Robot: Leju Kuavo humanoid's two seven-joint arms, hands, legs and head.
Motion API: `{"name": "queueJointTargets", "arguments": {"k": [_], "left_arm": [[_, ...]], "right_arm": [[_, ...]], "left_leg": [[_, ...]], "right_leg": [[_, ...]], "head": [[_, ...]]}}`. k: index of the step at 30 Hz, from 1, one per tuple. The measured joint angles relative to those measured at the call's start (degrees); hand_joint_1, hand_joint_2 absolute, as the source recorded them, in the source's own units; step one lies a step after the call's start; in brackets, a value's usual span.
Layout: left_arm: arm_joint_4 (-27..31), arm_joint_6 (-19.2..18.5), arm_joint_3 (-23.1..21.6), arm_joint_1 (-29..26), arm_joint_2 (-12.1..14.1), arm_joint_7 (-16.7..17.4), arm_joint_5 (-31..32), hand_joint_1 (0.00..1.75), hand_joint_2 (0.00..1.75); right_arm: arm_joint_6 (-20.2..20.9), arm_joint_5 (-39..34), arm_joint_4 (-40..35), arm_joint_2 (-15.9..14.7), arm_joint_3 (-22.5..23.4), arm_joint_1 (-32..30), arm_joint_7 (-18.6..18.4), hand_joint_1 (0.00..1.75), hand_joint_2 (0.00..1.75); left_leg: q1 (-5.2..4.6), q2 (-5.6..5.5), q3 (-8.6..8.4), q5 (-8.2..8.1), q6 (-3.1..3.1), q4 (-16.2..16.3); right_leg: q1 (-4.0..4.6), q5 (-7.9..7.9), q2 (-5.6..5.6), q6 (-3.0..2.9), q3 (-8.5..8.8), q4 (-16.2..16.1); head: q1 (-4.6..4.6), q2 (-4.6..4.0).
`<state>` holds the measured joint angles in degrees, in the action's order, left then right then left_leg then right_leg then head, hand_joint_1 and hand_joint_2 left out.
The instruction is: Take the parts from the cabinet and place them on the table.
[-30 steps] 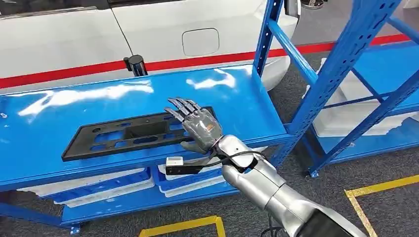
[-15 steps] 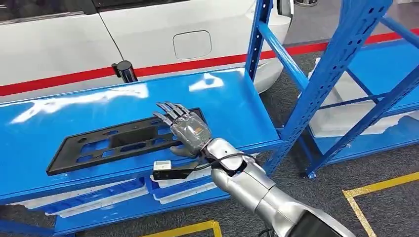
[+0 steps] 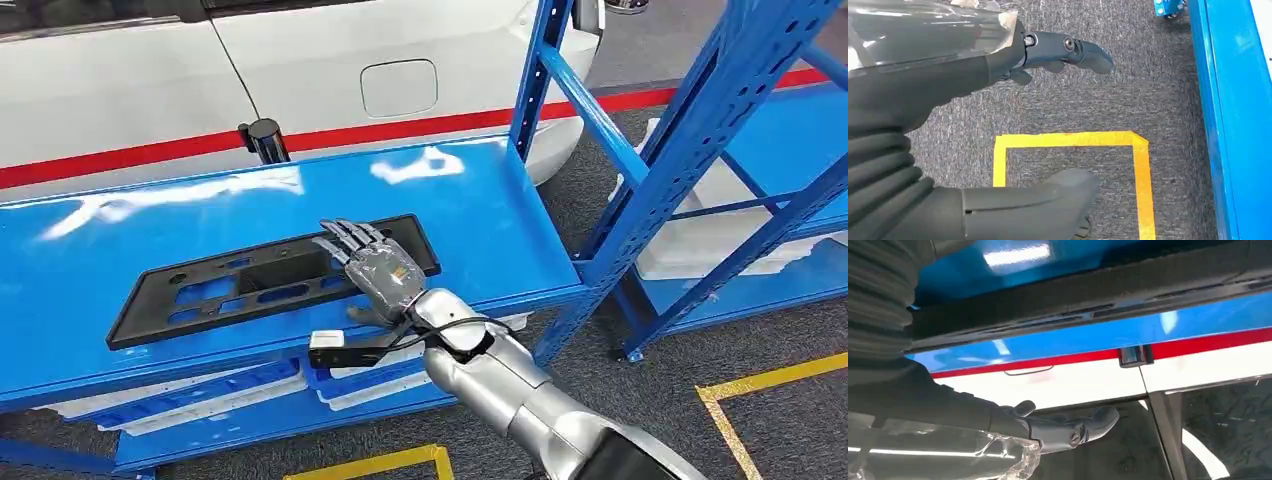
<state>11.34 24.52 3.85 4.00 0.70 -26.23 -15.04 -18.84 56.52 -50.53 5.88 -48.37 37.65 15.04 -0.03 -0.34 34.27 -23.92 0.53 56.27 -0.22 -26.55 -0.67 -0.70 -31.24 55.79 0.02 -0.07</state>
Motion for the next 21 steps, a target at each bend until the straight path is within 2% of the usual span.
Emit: {"name": "queueJointTargets", "arguments": {"k": [8, 14, 18, 19, 21], "left_arm": [[0.0, 0.0, -0.1, 0.1, 0.0, 0.2, 0.6, 0.00, 1.75], [0.0, 0.5, -0.5, 0.2, -0.2, -1.5, 1.3, 0.00, 1.75], [0.0, 0.8, -0.5, 0.5, -0.4, -2.0, 1.5, 0.00, 1.75], [0.0, 1.0, -0.5, 0.5, -0.4, -2.1, 1.6, 0.00, 0.00], [0.0, 1.4, -0.5, 0.6, -0.5, -2.5, 1.7, 0.00, 0.00]], "right_arm": [[-2.2, 3.3, 3.1, 1.3, 0.3, -0.4, -1.8, 0.00, 1.75], [-6.5, 11.0, 6.0, 2.6, 1.2, 0.7, -9.1, 0.00, 1.75], [-8.2, 13.8, 7.7, 3.4, 2.4, 2.0, -11.7, 0.00, 1.75], [-8.3, 14.1, 8.1, 3.5, 2.9, 2.2, -11.9, 0.00, 1.75], [-8.3, 14.8, 8.7, 4.0, 3.6, 2.6, -12.3, 0.00, 1.75]], "left_leg": [[0.16, 0.03, -0.04, 0.00, 0.00, 0.0], [0.27, 0.03, -0.04, 0.00, -0.01, 0.0], [0.28, 0.04, -0.05, 0.01, -0.01, 0.0], [0.28, 0.04, -0.04, 0.01, -0.01, 0.0], [0.27, 0.04, -0.05, 0.01, -0.01, 0.0]], "right_leg": [[-0.02, 0.01, -0.02, 0.02, 0.03, 0.0], [0.10, 0.01, -0.02, 0.01, 0.02, 0.0], [0.12, 0.01, -0.02, 0.01, 0.04, 0.0], [0.12, 0.01, -0.01, 0.01, 0.04, 0.0], [0.12, 0.01, -0.02, 0.01, 0.04, 0.0]], "head": [[0.00, 0.00], [0.00, 0.00], [0.00, 0.00], [0.00, 0.00], [0.00, 0.00]]}}
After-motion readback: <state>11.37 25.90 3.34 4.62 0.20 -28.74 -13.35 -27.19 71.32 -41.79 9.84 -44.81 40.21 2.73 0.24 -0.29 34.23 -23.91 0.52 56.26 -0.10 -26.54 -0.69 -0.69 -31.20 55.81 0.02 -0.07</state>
